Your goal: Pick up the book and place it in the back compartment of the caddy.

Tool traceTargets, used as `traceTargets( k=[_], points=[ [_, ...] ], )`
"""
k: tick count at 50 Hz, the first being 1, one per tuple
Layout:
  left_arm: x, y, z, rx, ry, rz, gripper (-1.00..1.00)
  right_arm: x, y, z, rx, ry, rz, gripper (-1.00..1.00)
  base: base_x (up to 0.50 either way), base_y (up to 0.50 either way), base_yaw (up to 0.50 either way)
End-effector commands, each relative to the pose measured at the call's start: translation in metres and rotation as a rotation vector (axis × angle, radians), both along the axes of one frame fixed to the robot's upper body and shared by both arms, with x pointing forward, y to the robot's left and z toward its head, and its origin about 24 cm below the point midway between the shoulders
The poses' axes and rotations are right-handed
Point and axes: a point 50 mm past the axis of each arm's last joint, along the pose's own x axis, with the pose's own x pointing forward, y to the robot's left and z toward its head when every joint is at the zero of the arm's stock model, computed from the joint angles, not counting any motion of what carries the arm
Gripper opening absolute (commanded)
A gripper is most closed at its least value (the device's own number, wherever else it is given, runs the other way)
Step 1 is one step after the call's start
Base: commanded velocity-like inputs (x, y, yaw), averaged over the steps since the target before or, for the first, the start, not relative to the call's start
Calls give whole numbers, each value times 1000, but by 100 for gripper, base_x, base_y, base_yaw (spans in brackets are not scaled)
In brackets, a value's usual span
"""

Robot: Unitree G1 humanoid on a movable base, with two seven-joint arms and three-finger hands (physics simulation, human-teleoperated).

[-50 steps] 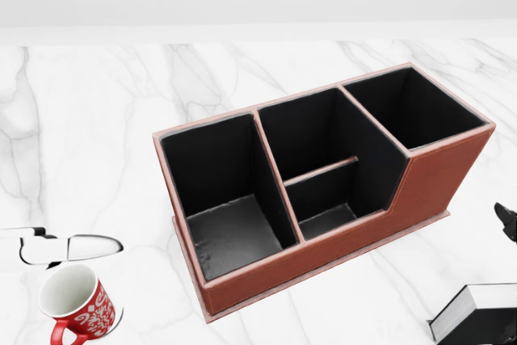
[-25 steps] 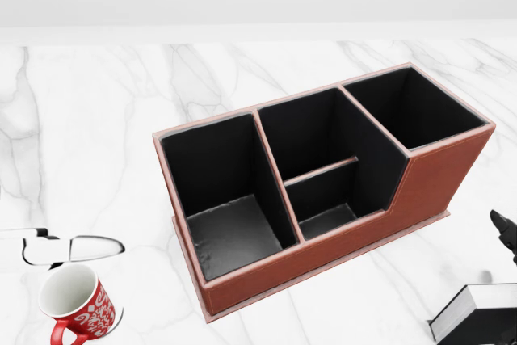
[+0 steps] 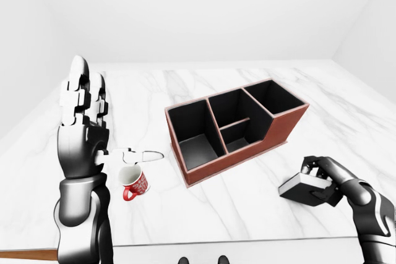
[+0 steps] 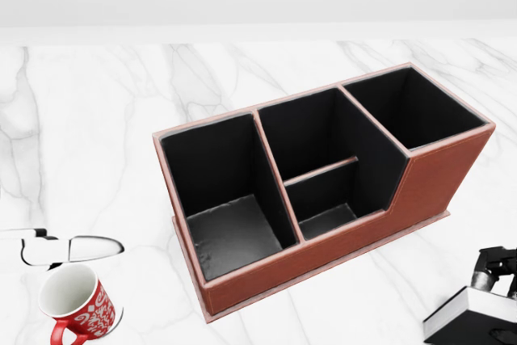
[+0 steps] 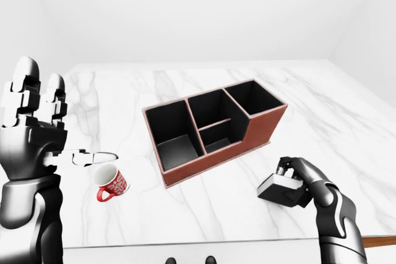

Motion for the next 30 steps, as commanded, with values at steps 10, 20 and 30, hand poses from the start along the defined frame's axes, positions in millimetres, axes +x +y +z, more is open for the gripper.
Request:
traceTargets(
  k=[10,20,30],
  points=[
    [-1,0,2,0,-12,0,99,4,10,28,-8,-64,10,-100,0,0,0],
    [-1,2,4,-3,-18,2,99,4,19,54,-29,-100,21,-100,0,0,0],
    [0,2,3,-5,-16,3,100,3,32,86,-98,-208,65,-100,0,0,0]
  ],
)
